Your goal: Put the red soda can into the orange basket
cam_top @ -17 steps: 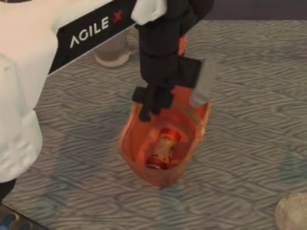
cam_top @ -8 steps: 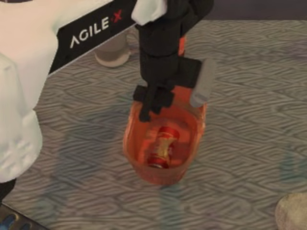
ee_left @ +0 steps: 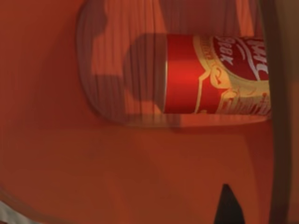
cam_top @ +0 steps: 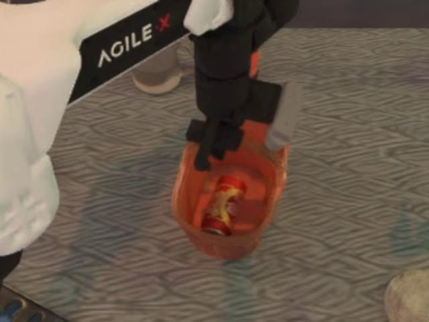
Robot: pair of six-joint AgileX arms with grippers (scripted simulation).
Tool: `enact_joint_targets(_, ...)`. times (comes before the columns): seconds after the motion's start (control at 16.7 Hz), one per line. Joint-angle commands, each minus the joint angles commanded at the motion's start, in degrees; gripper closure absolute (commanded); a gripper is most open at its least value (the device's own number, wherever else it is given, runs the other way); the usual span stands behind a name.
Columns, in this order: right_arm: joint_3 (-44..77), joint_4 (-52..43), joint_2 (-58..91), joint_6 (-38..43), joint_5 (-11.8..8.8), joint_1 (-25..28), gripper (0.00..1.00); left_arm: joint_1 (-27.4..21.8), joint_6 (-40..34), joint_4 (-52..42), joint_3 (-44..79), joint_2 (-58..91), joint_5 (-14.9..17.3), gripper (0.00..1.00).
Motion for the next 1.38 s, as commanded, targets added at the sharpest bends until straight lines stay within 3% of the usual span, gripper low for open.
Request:
enact_joint_targets(0.96,0.00,0.00,0.00,0.00,0.00,0.00,0.00,0.09,0.13,-0.19,0.17,0.03,-0.03,1.00)
enact_joint_targets(1.38,0.00,0.00,0.00,0.00,0.00,0.00,0.00,2.91,1.98,-10.54,10.14,-0.30,-0.03,1.00)
